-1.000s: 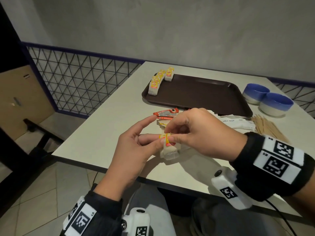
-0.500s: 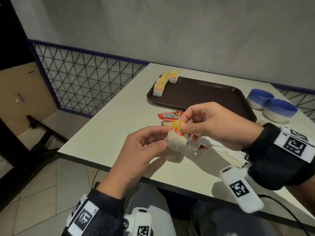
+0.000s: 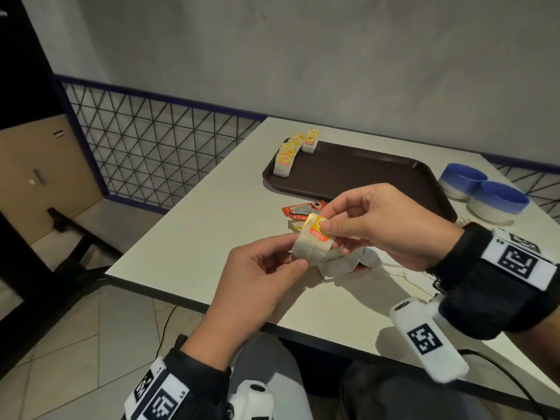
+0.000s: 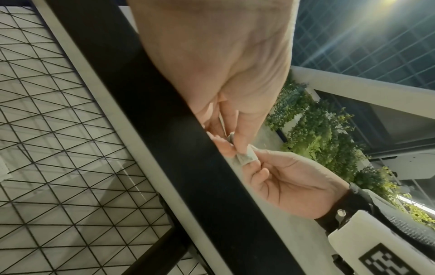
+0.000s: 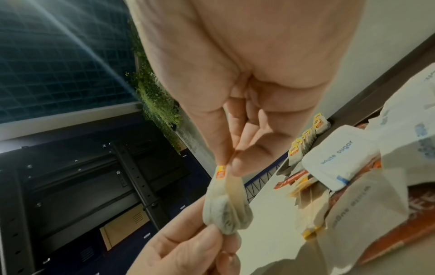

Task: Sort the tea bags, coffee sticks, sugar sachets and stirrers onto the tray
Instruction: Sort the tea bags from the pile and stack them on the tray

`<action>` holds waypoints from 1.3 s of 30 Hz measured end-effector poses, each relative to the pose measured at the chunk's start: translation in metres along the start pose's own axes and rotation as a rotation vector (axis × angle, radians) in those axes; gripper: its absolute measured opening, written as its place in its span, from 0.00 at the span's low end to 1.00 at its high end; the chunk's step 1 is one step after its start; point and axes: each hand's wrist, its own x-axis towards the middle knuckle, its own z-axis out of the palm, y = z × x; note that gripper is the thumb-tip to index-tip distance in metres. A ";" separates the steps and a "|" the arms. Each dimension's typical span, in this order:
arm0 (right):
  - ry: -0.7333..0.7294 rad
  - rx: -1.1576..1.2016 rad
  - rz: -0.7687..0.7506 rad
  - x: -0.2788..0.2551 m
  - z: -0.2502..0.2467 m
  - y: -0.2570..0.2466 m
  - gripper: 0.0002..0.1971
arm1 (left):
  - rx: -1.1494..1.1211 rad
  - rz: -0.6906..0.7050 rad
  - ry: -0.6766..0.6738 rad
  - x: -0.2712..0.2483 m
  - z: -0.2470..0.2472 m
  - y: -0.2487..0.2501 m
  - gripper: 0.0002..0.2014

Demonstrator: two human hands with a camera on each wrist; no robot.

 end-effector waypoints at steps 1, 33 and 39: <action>-0.003 -0.029 -0.007 -0.001 -0.001 -0.001 0.08 | 0.002 -0.004 -0.007 0.000 0.000 0.001 0.17; -0.219 -0.278 -0.135 0.018 0.006 0.005 0.11 | -0.070 -0.011 0.067 0.002 0.002 0.003 0.08; -0.328 -0.348 -0.087 0.059 -0.018 -0.017 0.11 | -0.024 0.001 0.194 0.003 -0.009 0.004 0.09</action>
